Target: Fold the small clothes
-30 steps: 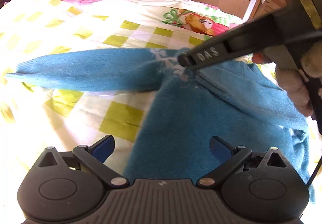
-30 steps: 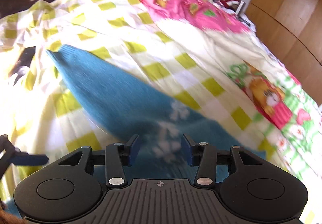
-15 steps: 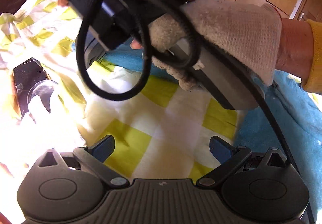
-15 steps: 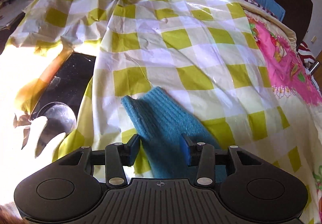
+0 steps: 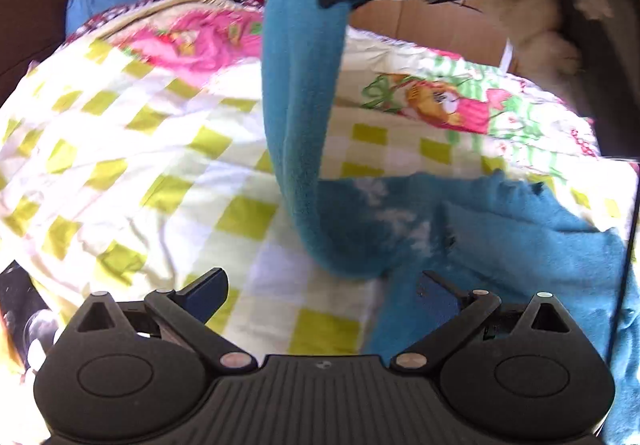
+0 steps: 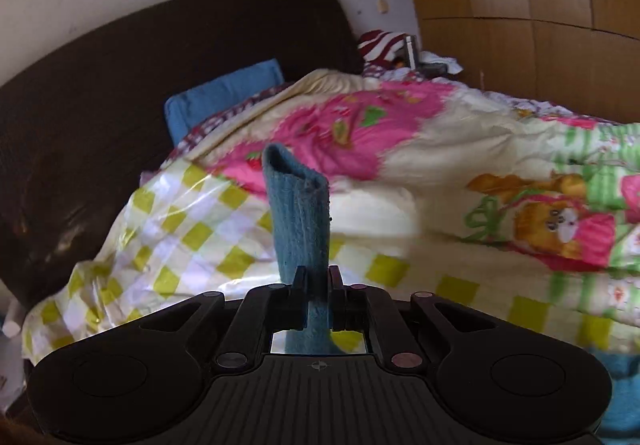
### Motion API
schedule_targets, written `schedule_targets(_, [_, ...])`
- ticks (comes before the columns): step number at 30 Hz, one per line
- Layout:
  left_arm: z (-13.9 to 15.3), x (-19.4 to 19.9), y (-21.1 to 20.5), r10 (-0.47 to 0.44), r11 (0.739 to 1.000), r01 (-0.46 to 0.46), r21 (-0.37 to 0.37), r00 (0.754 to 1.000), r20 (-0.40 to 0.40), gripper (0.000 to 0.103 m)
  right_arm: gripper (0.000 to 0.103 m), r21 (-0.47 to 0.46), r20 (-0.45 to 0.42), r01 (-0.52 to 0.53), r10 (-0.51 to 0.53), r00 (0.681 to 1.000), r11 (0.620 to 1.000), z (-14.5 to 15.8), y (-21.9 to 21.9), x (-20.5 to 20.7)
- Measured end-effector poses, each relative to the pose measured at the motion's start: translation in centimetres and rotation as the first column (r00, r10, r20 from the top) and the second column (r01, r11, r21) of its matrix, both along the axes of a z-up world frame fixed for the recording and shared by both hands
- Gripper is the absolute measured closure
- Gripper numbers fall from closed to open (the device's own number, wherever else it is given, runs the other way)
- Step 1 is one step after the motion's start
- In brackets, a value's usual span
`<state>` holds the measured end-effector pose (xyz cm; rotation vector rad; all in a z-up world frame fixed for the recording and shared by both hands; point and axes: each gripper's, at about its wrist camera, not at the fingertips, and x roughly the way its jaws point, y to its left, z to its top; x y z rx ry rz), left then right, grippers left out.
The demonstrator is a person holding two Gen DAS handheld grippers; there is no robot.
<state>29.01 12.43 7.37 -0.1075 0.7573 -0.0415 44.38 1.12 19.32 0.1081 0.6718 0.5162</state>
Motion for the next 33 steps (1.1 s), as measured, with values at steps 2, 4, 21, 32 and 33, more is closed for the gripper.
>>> schedule_targets(2, [1.0,0.9,-2.9,-0.056,0.998,0.056,-0.009,0.998,0.03,0.0,0.096,0.028,-0.003,0.123,-0.123,0.992,0.992,1.6,-7.2,-0.7])
schedule_targets(4, [2.5,1.2,-5.1,-0.124,0.992,0.125,-0.016,0.991,0.051,0.0,0.096,0.045,-0.025,0.221,-0.22,0.975,0.974,1.6,-12.7,-1.9])
schedule_targets(21, [-5.0,4.1,-18.3,-0.413,0.869,0.435,0.236,0.9,-0.138,0.0,0.084,-0.033,-0.377,0.56,-0.53,0.76,0.828,-16.5,-30.2,-7.3])
schedule_targets(32, [-5.7,5.6,-13.5,-0.244,0.915,0.277,0.295,0.959,-0.144,0.0,0.07,-0.01,-0.461,0.625,-0.558,0.69,0.781,-17.7,-29.7,-6.2])
schedule_targets(33, [-6.2,6.0,-12.5,-0.182,0.924,0.223,0.311,0.971,-0.154,0.0,0.07,-0.02,-0.457,0.614,-0.554,0.696,0.789,-17.8,-29.2,-6.5])
